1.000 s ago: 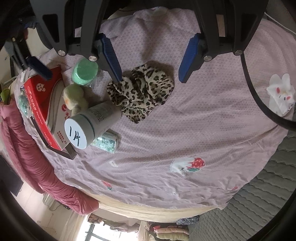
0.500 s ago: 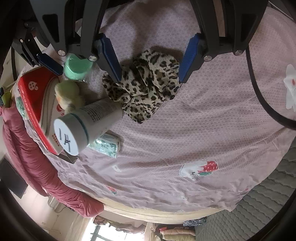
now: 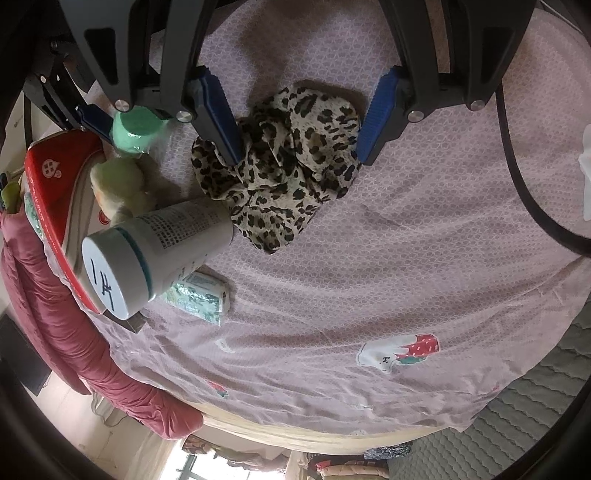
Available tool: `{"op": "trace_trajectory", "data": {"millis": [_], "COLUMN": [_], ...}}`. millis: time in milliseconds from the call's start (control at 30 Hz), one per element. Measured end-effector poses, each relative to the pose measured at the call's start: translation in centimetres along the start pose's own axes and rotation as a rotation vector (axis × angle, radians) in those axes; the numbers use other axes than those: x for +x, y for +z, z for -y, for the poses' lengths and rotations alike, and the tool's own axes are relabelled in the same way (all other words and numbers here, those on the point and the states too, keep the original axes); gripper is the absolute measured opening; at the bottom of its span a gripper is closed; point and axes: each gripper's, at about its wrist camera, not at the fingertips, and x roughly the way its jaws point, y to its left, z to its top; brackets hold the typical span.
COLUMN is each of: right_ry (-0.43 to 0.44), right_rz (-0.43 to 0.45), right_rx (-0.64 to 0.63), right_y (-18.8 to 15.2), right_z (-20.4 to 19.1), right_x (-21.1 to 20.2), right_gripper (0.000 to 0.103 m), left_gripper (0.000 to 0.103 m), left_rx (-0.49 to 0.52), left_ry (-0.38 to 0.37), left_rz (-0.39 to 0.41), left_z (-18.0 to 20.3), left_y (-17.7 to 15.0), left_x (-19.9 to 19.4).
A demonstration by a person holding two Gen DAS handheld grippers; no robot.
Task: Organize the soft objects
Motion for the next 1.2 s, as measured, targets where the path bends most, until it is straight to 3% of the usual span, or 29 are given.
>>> {"op": "trace_trajectory", "data": {"millis": [100,367,467,633,733,1200], "right_ry": [0.001,0.016,0.017,0.024,0.029,0.006], "right_rz": [0.002,0.012,0.029,0.057,0.069,0.191], "right_rx": [-0.011,-0.024,-0.042,-0.055,-0.058,-0.110], "right_y": [0.0,0.0,0.0,0.0,0.0,0.4], "right_z": [-0.1,0.1,-0.2,-0.3,-0.3,-0.4], "right_x": [-0.1,-1.2,-2.0,-3.3,-3.9,-8.1], "right_gripper": [0.058,0.055,0.055,0.055,0.055,0.055], "left_gripper": [0.065,0.063,0.052,0.022,0.015,0.014], "left_rx": [-0.002,-0.005,-0.004,-0.007,-0.018,-0.012], "left_ry": [0.005,-0.006,-0.005,0.002,-0.014,-0.008], "left_rz": [0.001,0.002,0.005,0.006,0.014,0.200], "left_z": [0.0,-0.4,-0.5,-0.5,-0.8,-0.3], "left_y": [0.0,0.0,-0.1,-0.4,-0.5,-1.0], "left_x": [0.3,0.9,0.8,0.5,0.1,-6.1]}}
